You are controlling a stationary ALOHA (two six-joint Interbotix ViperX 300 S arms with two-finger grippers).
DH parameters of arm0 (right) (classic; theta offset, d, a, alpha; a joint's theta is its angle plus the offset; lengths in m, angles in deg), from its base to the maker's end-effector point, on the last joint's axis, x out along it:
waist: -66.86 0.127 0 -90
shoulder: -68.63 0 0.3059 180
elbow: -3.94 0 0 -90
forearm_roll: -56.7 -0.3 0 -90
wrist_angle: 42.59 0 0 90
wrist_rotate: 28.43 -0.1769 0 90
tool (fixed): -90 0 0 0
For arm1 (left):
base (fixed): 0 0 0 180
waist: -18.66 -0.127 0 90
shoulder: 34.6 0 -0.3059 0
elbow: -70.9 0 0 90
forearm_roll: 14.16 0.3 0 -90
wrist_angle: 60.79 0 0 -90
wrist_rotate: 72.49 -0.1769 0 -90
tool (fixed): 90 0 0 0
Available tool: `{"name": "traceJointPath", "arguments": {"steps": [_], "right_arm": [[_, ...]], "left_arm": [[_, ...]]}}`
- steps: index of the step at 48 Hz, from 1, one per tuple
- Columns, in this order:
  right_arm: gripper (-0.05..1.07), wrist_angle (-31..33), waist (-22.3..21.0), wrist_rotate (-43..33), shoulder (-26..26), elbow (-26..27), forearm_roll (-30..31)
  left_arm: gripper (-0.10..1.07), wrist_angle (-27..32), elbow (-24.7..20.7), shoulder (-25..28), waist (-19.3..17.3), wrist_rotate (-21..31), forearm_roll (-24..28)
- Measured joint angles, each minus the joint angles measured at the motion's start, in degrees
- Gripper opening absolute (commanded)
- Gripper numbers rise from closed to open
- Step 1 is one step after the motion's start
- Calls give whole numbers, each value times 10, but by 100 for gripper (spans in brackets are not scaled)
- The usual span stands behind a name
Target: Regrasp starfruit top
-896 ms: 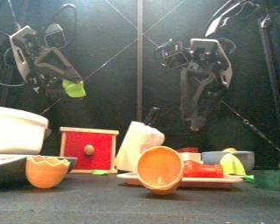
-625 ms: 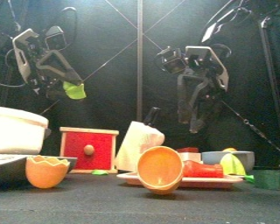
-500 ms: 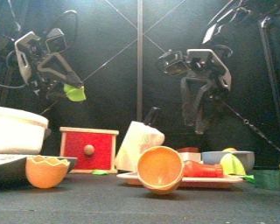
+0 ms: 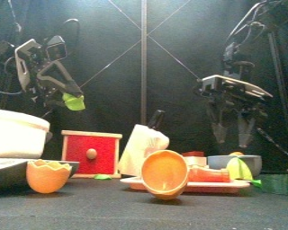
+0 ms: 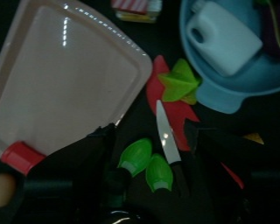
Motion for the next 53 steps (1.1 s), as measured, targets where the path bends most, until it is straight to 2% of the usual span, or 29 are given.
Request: {"name": "traceJointPath", "arguments": {"steps": [7,8,9,17,22,35,45,53], "right_arm": [[94,1,25,-133,-2,-25,62],[94,1,25,-133,-2,-25,62],[94,2,33,-171,-1,-30,81],[94,0,73,-320,2,-42,184],[94,0,95,-381,11,-48,218],[94,1,110,-422,61,-52,223],[94,22,109,-428,120,-38,229],[94,36,109,-428,147,-21,255]], "left_arm": [[67,1,1,1,1,0,-5],[67,0,1,1,2,0,-6],[67,1,2,1,2,0,-6],[67,0,2,0,3,1,-7],[67,0,3,1,3,2,-8],[67,0,5,0,4,4,-13],[67,1,9,1,4,4,-21],[67,1,9,0,4,4,-23]]}}
